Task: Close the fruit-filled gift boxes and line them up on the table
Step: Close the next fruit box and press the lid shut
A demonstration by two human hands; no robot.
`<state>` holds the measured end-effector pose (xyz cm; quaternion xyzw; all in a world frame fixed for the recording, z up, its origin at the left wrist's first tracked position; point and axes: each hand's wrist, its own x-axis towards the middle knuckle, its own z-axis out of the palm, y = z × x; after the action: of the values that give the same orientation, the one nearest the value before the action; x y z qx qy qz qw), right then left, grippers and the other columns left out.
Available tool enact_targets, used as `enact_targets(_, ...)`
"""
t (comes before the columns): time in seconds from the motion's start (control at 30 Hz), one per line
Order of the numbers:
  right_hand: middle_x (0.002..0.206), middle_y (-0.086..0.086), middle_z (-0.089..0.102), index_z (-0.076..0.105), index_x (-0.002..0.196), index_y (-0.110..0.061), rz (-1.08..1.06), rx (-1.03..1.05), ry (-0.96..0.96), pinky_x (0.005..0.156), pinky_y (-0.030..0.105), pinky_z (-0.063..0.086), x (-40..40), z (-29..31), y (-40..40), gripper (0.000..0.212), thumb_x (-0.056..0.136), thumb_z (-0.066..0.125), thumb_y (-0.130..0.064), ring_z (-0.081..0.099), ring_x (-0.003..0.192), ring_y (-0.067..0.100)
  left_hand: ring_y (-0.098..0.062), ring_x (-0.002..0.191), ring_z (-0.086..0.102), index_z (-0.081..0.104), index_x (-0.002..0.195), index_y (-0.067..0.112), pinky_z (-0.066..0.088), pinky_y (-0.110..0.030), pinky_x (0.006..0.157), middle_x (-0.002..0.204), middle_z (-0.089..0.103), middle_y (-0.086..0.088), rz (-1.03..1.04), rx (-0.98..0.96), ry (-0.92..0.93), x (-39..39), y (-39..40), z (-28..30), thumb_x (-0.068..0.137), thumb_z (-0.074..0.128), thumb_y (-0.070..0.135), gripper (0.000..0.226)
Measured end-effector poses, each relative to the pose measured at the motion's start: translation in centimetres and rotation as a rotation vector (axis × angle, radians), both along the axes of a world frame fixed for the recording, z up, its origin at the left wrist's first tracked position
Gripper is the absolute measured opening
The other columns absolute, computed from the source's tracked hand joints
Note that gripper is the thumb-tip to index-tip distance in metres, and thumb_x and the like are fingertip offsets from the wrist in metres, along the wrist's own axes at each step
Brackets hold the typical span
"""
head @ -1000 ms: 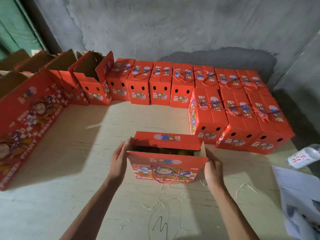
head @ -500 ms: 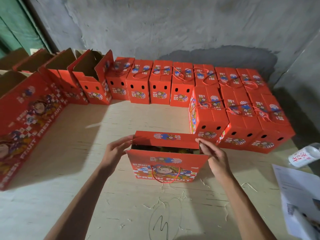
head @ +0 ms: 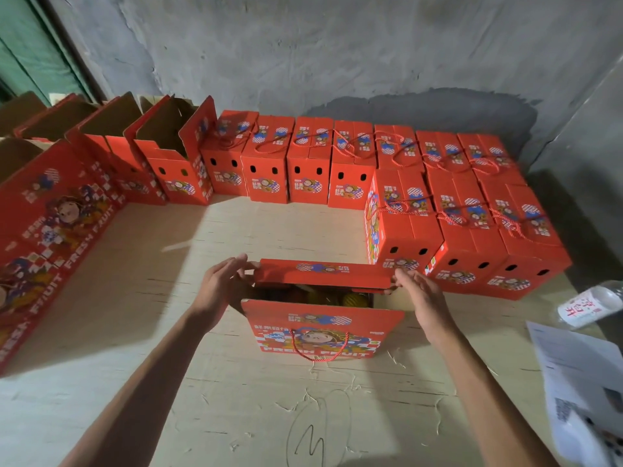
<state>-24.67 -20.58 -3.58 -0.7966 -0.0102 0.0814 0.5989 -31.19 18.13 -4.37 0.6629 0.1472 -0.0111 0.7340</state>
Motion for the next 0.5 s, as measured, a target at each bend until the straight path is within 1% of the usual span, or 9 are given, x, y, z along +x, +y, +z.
enact_targets(0.07,0.077,-0.002,0.076,0.059,0.064,-0.024,-0.055,0.029,0.033,0.087,0.034,0.038,0.4,-0.1,0.1,0.052,0.086,0.045,-0.069,0.065,0.092,0.005,-0.035,0.078,0.072,0.07,0.088,0.013,0.057,-0.041,0.057,0.096,0.073,-0.022,0.08,-0.086,-0.02,0.3,0.3,-0.4,0.092,0.068,0.036,0.024)
enact_targets(0.1,0.076,0.001,0.076,0.057,0.06,-0.025,-0.061,0.04,0.056,0.086,0.033,0.037,0.6,-0.2,0.0,0.055,0.089,0.041,-0.068,0.067,0.087,-0.001,-0.033,0.075,0.071,0.066,0.083,0.015,0.056,-0.042,0.056,0.088,0.072,-0.019,0.116,-0.118,-0.023,0.4,0.4,-0.6,0.09,0.071,0.03,0.017)
enact_targets(0.13,0.078,0.005,0.077,0.057,0.059,-0.023,-0.044,0.048,0.072,0.089,0.034,0.037,0.9,-0.4,-0.1,0.059,0.092,0.037,-0.068,0.069,0.085,0.0,-0.032,0.072,0.07,0.064,0.081,0.018,0.056,-0.042,0.056,0.083,0.071,-0.017,0.135,-0.14,-0.016,0.6,0.5,-0.5,0.088,0.072,0.027,0.014)
enact_targets(0.17,0.082,0.008,0.077,0.059,0.062,-0.018,-0.008,0.049,0.078,0.093,0.036,0.039,1.1,-0.5,-0.2,0.065,0.094,0.032,-0.067,0.071,0.088,0.006,-0.032,0.071,0.07,0.064,0.082,0.018,0.056,-0.043,0.055,0.08,0.07,-0.016,0.133,-0.136,0.0,0.7,0.4,-0.5,0.087,0.071,0.026,0.012)
enact_targets(0.23,0.094,0.002,0.079,0.069,0.072,-0.01,0.091,-0.009,0.077,0.096,0.033,0.039,1.5,-0.2,0.1,0.078,0.098,0.021,-0.065,0.071,0.094,0.013,-0.035,0.075,0.07,0.069,0.084,0.014,0.057,-0.042,0.056,0.088,0.072,-0.019,0.083,-0.056,0.033,1.1,0.2,-0.2,0.089,0.067,0.03,0.017)
enact_targets(0.3,0.107,-0.011,0.077,0.079,0.094,-0.02,0.175,-0.109,0.058,0.088,0.025,0.036,1.8,0.1,1.1,0.08,0.098,0.013,-0.065,0.069,0.088,0.014,-0.035,0.089,0.074,0.076,0.094,0.01,0.06,-0.042,0.067,0.104,0.076,-0.016,-0.023,0.038,0.032,1.6,-0.3,0.0,0.098,0.057,0.029,0.028)
enact_targets(0.33,0.113,-0.014,0.074,0.077,0.104,-0.026,0.196,-0.133,0.058,0.083,0.024,0.035,1.9,0.2,1.7,0.076,0.096,0.012,-0.065,0.067,0.084,0.015,-0.034,0.096,0.074,0.078,0.101,0.01,0.061,-0.042,0.074,0.11,0.076,-0.013,-0.095,0.078,0.03,1.8,-0.7,0.2,0.102,0.052,0.021,0.028)
enact_targets(0.4,0.119,-0.015,0.07,0.073,0.113,-0.032,0.213,-0.127,0.062,0.078,0.025,0.036,2.0,0.3,2.6,0.063,0.094,0.021,-0.063,0.063,0.081,0.015,-0.028,0.103,0.073,0.078,0.112,0.013,0.061,-0.034,0.08,0.114,0.076,-0.006,-0.212,0.162,0.052,2.4,-1.6,0.9,0.101,0.051,0.005,0.03)
enact_targets(0.5,0.121,-0.009,0.07,0.074,0.106,-0.03,0.241,-0.131,0.095,0.081,0.026,0.044,2.4,0.4,2.8,0.032,0.106,0.047,-0.046,0.063,0.101,0.016,-0.018,0.109,0.071,0.073,0.121,0.02,0.058,-0.023,0.083,0.114,0.076,0.005,-0.355,0.254,0.064,3.4,-2.4,2.0,0.103,0.057,0.012,0.025)
